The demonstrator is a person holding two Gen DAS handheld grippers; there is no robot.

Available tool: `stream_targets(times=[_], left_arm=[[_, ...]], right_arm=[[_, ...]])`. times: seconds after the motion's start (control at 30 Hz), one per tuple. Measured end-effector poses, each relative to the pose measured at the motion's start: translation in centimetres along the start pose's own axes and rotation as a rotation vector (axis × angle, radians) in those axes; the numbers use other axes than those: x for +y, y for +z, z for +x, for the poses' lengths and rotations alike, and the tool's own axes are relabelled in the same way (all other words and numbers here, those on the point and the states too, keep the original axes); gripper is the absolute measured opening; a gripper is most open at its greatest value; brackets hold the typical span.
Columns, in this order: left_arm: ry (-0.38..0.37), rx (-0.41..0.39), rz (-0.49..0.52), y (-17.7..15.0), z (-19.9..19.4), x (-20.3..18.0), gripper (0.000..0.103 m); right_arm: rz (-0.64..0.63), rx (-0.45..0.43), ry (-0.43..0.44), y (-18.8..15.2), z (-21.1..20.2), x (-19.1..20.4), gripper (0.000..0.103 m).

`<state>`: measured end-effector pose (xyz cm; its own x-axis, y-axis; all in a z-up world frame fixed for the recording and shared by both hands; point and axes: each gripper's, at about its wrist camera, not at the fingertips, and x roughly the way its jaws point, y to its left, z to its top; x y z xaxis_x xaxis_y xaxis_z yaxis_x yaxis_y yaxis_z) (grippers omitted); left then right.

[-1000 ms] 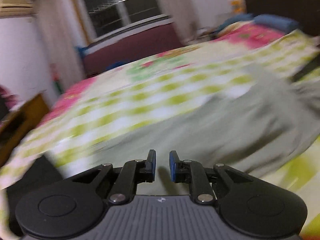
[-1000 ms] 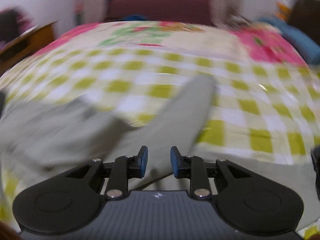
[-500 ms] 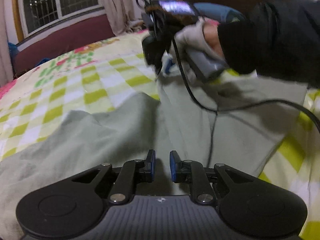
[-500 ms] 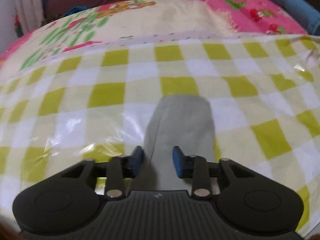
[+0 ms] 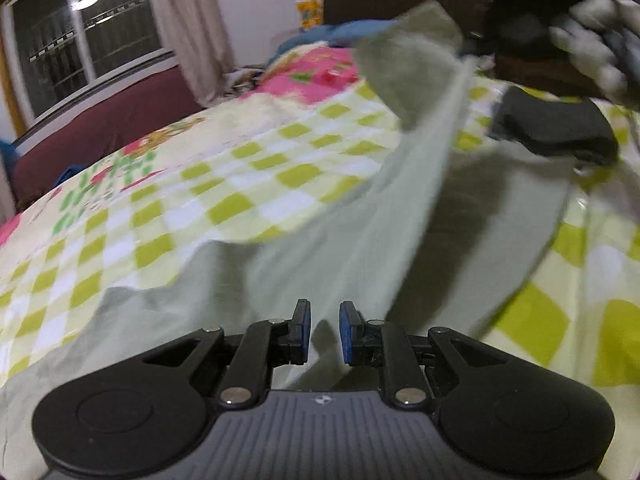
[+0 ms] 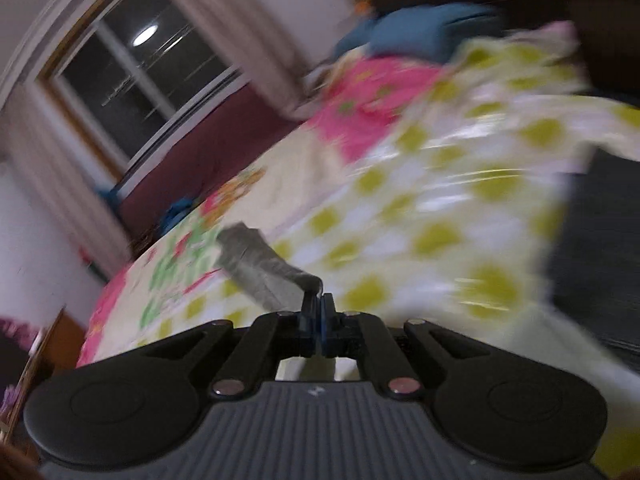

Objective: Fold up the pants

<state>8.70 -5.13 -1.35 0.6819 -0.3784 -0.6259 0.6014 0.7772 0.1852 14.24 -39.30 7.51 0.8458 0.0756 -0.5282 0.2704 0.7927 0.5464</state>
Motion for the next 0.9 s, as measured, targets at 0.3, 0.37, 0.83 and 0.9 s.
stream_targets(times=[0.3, 0.37, 0.83, 0.9], left_arm=[[0.05, 0.04, 0.275, 0.0, 2.5, -6.6, 0.033], [0.057, 0.041, 0.286, 0.1, 2.5, -7.0, 0.033], [0.061, 0.035, 0.281, -0.1, 1.7, -6.4, 0.033], [0.062, 0.047, 0.287, -0.4, 2.1, -6.5, 0.033]], right_arm=[[0.258, 0.104, -0.083, -4.9, 0.6, -10.4, 0.005], [0.278, 0.104, -0.081, -5.1, 0.6, -11.2, 0.01], [0.368, 0.016, 0.013, -4.6, -2.5, -11.6, 0.003], [0.313, 0.05, -0.067, -5.7, -1.9, -11.7, 0.004]])
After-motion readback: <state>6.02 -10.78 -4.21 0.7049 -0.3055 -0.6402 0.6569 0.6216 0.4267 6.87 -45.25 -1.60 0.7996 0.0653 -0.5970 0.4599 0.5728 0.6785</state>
